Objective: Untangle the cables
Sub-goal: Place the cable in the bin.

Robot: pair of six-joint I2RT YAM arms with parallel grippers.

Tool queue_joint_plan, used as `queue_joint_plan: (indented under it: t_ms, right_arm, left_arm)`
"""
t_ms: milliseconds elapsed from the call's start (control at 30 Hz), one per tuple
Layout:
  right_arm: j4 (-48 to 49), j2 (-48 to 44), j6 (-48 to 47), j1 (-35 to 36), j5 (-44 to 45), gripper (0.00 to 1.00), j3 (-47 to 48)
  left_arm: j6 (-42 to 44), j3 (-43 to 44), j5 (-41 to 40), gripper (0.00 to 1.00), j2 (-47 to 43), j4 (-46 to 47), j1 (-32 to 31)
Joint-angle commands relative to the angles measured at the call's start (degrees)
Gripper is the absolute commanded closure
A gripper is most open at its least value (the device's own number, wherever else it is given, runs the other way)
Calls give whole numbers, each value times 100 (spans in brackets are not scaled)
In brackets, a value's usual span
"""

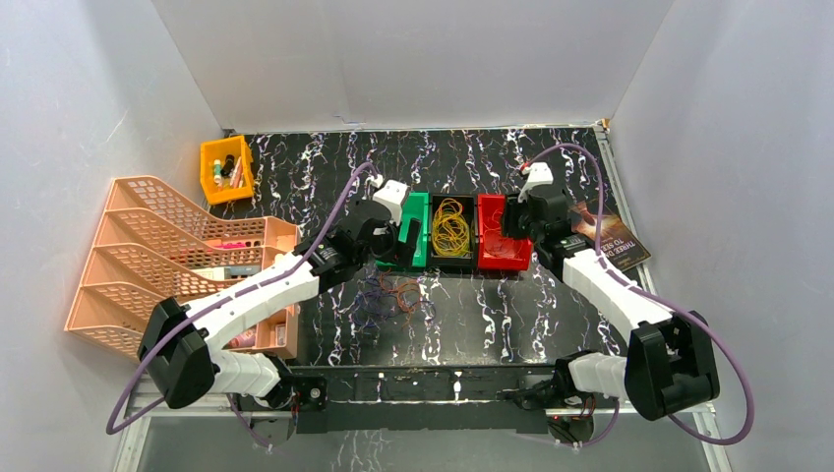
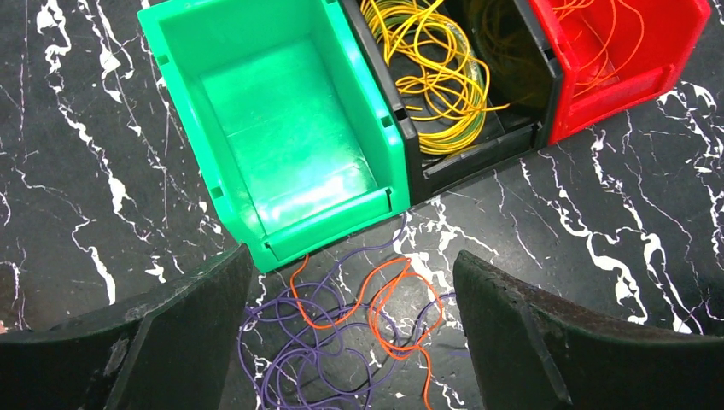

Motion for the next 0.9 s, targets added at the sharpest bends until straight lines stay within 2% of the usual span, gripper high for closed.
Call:
queue_joint_plan:
  t_ms: [0,167,367,600,800,867]
  right_arm:
    - [-434,12,125,18,-534,56,379]
    - [-650,-45,260,27,-682,58,426]
    - [-1075,-611,619,25,-1256,54,110]
    - [-1005,-1335,1107,25,-1892,53,-647]
    - [-580,-1372,1074,67,-2984,53,-925]
    - [-515,-1287,1181,343,-2910,54,-889]
  left_arm:
    - [-104,-105,-170,13,-297,-211,42]
    - [-336,-433,-180,13,-590,-317,36]
    - [-713,-773,-84,13,-724,-620,43]
    - [-975,-1150,373,16,-537,-489,-12]
    - [-1134,-1233,205,18,-231,-419,-81]
    - [-1241,-1350,26,19,-254,-406,-87]
